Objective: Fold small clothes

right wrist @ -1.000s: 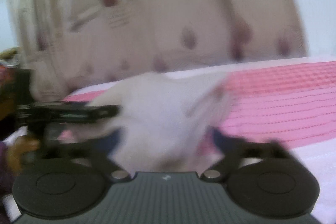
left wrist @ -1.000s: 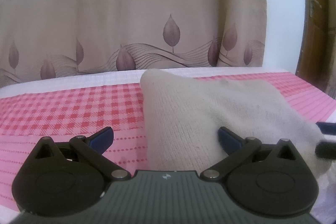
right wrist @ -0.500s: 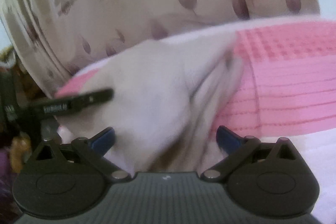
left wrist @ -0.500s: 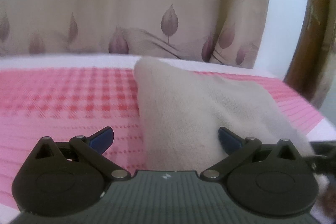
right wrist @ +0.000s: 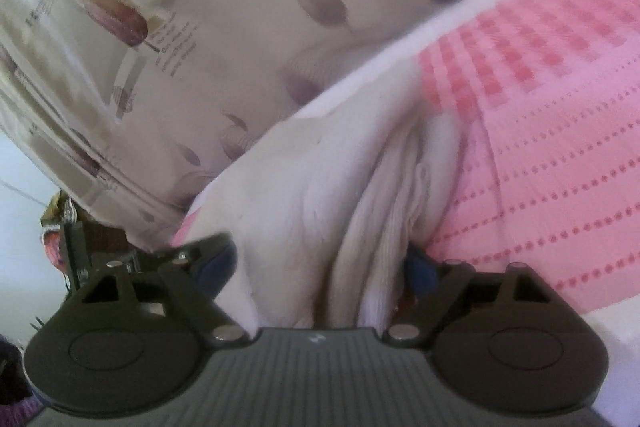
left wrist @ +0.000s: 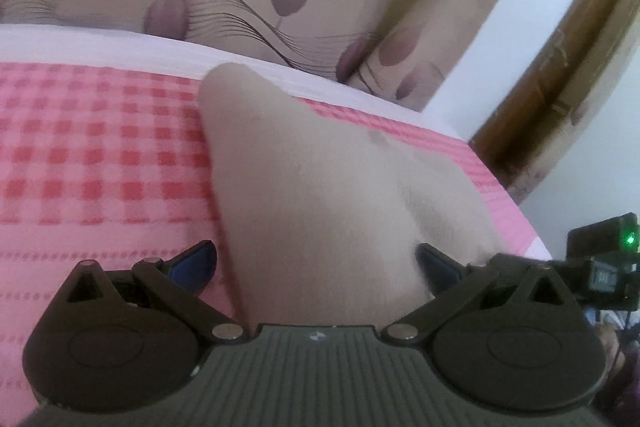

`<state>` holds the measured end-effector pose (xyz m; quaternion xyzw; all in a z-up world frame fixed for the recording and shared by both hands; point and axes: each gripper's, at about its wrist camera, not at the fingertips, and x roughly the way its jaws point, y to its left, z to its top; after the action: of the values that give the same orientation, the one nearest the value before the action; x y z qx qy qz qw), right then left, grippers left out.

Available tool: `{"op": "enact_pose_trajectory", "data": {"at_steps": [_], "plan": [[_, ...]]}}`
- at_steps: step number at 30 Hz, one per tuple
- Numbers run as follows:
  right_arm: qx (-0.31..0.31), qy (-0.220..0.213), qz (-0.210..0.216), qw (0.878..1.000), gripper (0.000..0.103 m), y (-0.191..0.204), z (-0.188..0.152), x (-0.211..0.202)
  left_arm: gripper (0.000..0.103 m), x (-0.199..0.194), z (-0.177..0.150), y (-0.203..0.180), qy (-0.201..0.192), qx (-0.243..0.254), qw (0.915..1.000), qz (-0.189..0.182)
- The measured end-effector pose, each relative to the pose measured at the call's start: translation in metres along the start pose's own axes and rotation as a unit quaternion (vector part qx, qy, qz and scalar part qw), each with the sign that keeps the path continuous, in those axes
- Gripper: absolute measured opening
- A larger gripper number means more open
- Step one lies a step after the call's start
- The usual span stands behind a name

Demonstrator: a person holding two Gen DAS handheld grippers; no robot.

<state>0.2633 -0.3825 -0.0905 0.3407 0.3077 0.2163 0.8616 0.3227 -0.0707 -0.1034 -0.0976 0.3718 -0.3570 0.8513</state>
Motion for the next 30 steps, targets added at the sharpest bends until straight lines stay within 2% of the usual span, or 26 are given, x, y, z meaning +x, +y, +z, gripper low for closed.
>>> {"op": "enact_pose_trajectory", "data": {"at_steps": [3,4,6,7,10,15,20,24,27,30], "plan": [[-0.007,-0.001,0.003,1.000,0.088,-0.001,0.005,0.008,0.103,0.007,0.000,-0.004,-0.001,0.020,0.9998,0.001],[-0.010,0.000,0.002,1.000,0.087,0.000,0.006,0.010,0.099,0.008,-0.002,-0.006,-0.004,0.027,0.9996,0.004],[-0.016,0.003,-0.002,1.000,0.073,0.002,0.007,0.016,0.092,0.007,-0.007,-0.010,-0.012,0.037,0.9992,0.013],[-0.012,0.007,-0.004,1.000,0.062,0.002,0.007,0.019,0.089,0.006,-0.009,-0.012,-0.017,0.040,0.9989,0.019],[-0.006,0.007,0.002,1.000,0.059,0.002,0.005,0.019,0.085,0.002,-0.013,-0.018,-0.028,0.045,0.9980,0.035],[-0.001,-0.003,0.008,1.000,0.058,0.005,0.001,0.021,0.081,-0.005,-0.019,-0.031,-0.046,0.054,0.9953,0.066],[-0.003,-0.006,0.004,1.000,0.058,0.009,-0.001,0.023,0.081,-0.009,-0.019,-0.035,-0.046,0.054,0.9944,0.079],[0.004,-0.007,0.001,1.000,0.061,0.007,0.000,0.026,0.083,-0.007,-0.016,-0.039,-0.043,0.061,0.9933,0.088],[-0.008,-0.013,-0.009,1.000,0.064,0.011,-0.002,0.027,0.088,-0.004,-0.015,-0.040,-0.041,0.068,0.9922,0.096],[-0.020,-0.012,-0.018,1.000,0.063,0.015,-0.002,0.029,0.090,-0.001,-0.014,-0.043,-0.041,0.083,0.9901,0.106]]}}
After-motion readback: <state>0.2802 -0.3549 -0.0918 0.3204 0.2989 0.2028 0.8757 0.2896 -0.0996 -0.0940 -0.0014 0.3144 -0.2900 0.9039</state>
